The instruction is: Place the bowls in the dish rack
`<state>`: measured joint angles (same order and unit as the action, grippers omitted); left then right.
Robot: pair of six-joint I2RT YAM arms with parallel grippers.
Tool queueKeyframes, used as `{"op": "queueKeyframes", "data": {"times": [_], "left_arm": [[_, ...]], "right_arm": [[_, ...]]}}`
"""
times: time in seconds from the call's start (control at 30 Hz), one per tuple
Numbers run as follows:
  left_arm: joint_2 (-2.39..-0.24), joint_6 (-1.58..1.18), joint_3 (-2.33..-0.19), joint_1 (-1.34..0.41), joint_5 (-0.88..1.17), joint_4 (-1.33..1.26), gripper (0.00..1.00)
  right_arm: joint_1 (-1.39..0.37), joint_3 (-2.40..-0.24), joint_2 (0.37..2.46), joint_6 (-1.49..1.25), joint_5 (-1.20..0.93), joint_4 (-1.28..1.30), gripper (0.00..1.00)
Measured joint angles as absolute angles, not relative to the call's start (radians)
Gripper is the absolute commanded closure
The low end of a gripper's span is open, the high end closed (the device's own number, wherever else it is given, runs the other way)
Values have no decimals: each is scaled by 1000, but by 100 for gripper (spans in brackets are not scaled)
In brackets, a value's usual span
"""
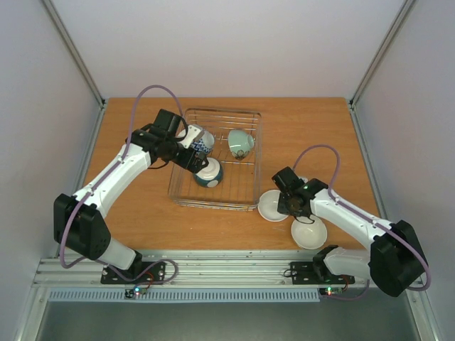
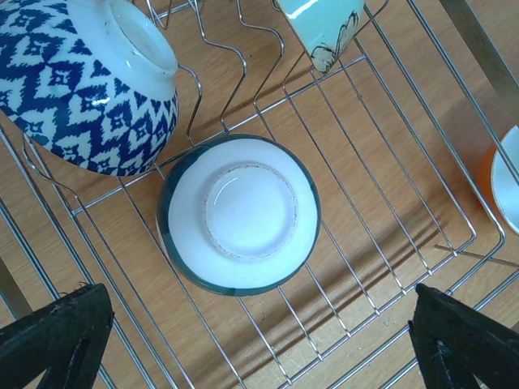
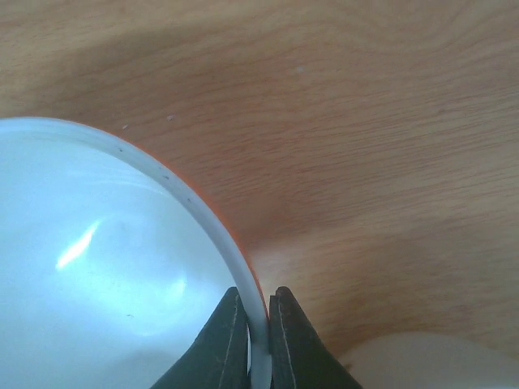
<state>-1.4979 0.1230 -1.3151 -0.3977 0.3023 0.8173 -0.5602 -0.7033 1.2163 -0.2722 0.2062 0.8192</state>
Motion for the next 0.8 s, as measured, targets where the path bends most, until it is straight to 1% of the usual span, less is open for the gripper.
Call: {"op": "queueKeyframes", "data": {"times": [0.23, 0.43, 0.6, 0.8], "left_arm": [[-1498, 123, -1314, -395, 314, 821, 1], [-1497, 125, -1314, -394, 346, 827, 1], [-1497, 128, -1314, -394, 364, 828, 1], [-1474, 130, -1305, -389, 371, 826, 1]], "right_arm": [[-549, -825, 1163, -224, 336, 947, 99], [-528, -915, 1030, -131, 373, 937, 99], [-525, -963, 989, -54, 319, 860, 99], [-525, -965, 1023, 17, 154, 719, 99]]}}
